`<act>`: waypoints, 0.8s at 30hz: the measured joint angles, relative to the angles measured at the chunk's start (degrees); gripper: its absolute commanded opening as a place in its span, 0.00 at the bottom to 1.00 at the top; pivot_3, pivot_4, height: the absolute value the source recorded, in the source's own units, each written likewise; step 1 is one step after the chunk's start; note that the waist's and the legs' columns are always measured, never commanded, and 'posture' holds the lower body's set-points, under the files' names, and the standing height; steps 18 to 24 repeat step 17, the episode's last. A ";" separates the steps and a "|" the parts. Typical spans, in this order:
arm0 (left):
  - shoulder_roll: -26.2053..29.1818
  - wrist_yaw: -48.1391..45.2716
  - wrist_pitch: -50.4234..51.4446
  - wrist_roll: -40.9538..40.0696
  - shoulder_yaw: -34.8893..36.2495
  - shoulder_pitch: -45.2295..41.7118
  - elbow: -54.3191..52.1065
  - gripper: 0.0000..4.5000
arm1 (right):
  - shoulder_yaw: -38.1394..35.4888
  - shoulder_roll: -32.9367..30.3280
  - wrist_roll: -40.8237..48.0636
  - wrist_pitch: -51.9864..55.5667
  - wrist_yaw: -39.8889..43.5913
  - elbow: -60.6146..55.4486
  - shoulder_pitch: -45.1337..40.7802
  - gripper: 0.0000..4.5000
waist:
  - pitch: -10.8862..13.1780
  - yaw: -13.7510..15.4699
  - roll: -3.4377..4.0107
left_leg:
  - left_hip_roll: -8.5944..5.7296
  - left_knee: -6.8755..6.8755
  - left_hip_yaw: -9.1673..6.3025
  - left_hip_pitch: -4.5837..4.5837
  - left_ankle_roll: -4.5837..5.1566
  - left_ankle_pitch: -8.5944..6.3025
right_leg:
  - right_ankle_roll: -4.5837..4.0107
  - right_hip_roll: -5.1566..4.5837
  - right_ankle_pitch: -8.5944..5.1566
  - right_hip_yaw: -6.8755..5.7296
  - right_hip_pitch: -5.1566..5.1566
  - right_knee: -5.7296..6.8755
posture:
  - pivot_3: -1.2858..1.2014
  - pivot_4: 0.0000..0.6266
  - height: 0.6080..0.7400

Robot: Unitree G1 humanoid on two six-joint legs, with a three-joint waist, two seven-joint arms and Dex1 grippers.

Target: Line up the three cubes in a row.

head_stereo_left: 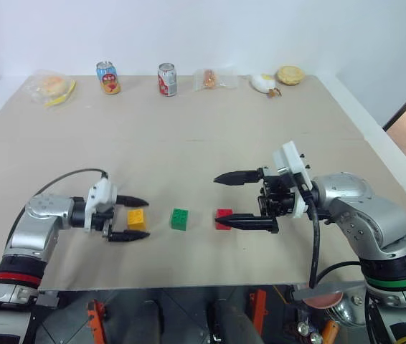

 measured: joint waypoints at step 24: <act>-29.39 78.25 5.80 9.06 21.49 11.41 -24.03 0.99 | -10.29 30.11 -24.91 -25.88 -50.14 17.63 12.44 1.00 | -0.21 -0.03 -0.32 | -0.13 0.10 0.30 0.11 0.12 0.17 | 0.03 0.05 0.37 0.58 -0.03 -0.02 | 0.52 0.24 1.00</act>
